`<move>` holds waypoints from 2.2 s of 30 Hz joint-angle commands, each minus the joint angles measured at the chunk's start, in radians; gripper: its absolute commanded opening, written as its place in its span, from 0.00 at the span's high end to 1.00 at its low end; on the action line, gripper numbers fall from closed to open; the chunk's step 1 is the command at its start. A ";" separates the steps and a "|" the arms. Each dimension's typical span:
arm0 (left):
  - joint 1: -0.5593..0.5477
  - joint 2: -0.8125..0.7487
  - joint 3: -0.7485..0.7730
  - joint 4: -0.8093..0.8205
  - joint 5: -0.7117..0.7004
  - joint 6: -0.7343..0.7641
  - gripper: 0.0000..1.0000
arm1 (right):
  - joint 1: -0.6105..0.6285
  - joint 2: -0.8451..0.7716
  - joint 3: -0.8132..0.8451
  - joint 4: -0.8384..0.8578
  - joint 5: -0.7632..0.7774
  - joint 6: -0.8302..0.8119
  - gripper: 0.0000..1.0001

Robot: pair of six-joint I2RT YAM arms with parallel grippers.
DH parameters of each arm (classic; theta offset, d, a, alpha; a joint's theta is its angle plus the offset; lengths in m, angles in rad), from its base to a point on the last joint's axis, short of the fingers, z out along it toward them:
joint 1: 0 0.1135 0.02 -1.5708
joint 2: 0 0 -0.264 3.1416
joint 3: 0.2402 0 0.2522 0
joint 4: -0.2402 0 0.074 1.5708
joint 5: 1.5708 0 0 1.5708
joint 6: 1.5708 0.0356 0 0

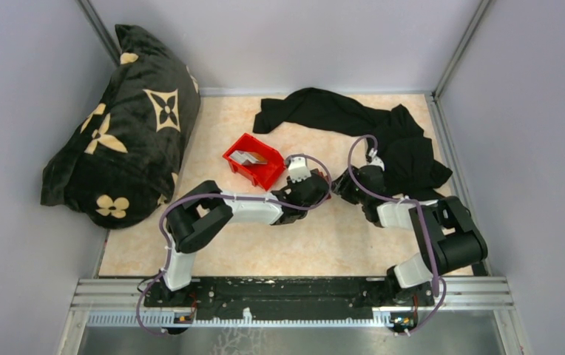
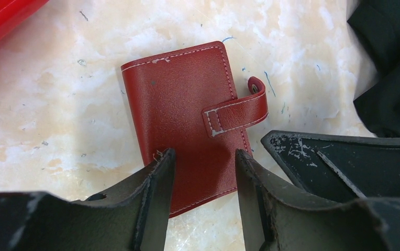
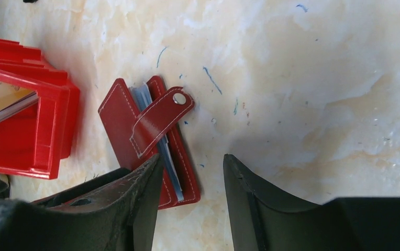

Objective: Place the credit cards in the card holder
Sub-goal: Close the card holder at the center of the board, then turn over the card holder at the center of the board.

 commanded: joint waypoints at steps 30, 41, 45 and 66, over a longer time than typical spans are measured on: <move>-0.001 0.037 -0.114 -0.076 0.070 0.013 0.51 | 0.146 0.035 -0.170 0.221 -0.038 0.092 0.52; 0.002 0.046 -0.112 -0.081 0.079 0.022 0.51 | 0.148 0.106 -0.219 0.441 -0.088 0.156 0.52; 0.002 0.045 -0.117 -0.082 0.083 0.022 0.51 | 0.148 0.131 -0.225 0.500 -0.093 0.170 0.53; 0.003 0.046 -0.171 -0.028 0.142 0.024 0.53 | 0.148 0.331 -0.179 0.704 -0.087 0.208 0.61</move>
